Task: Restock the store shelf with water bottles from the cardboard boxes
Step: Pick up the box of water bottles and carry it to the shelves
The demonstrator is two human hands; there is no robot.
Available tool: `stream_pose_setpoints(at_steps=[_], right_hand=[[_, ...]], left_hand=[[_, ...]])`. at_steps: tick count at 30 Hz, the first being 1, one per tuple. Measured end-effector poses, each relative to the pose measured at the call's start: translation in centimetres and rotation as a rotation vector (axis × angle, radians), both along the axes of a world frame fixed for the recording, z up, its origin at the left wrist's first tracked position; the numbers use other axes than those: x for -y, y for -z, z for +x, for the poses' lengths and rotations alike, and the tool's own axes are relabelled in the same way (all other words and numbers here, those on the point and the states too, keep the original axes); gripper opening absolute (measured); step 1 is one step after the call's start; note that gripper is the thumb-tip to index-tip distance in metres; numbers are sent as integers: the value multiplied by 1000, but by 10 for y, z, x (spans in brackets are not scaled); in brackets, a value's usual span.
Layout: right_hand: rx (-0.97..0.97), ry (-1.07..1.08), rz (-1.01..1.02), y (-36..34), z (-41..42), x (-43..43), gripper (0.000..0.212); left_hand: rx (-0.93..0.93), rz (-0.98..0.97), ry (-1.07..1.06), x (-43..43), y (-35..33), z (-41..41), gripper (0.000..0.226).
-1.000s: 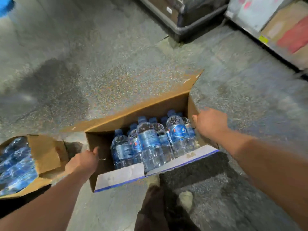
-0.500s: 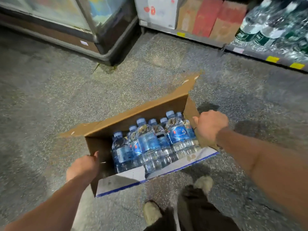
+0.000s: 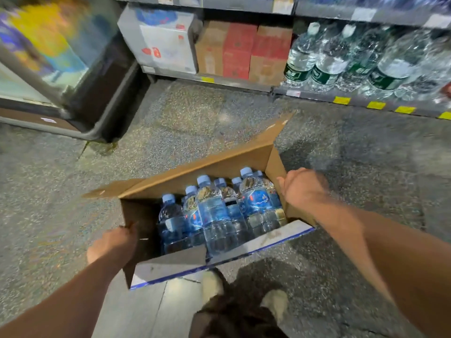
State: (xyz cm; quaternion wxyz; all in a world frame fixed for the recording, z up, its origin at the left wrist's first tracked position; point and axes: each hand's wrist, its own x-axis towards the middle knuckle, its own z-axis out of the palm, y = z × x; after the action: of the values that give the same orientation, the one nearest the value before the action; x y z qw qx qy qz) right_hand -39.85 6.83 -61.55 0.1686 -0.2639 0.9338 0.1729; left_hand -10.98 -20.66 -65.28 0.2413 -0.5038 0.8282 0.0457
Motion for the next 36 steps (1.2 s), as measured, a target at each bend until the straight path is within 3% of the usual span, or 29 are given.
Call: stream_pose_setpoints(at_steps=[14,27,36], right_hand=[[-19,446,-100,17,-177,-10,40],[8,556,-126,53,-345,-65,27],[116,690,-206,88,-420,-100,35]], left_hand=[[-14,0,230,63,21,-269,63],[-11,-30,260,26,40,-469,62],[47,-19,387,-1,75,-572,67]])
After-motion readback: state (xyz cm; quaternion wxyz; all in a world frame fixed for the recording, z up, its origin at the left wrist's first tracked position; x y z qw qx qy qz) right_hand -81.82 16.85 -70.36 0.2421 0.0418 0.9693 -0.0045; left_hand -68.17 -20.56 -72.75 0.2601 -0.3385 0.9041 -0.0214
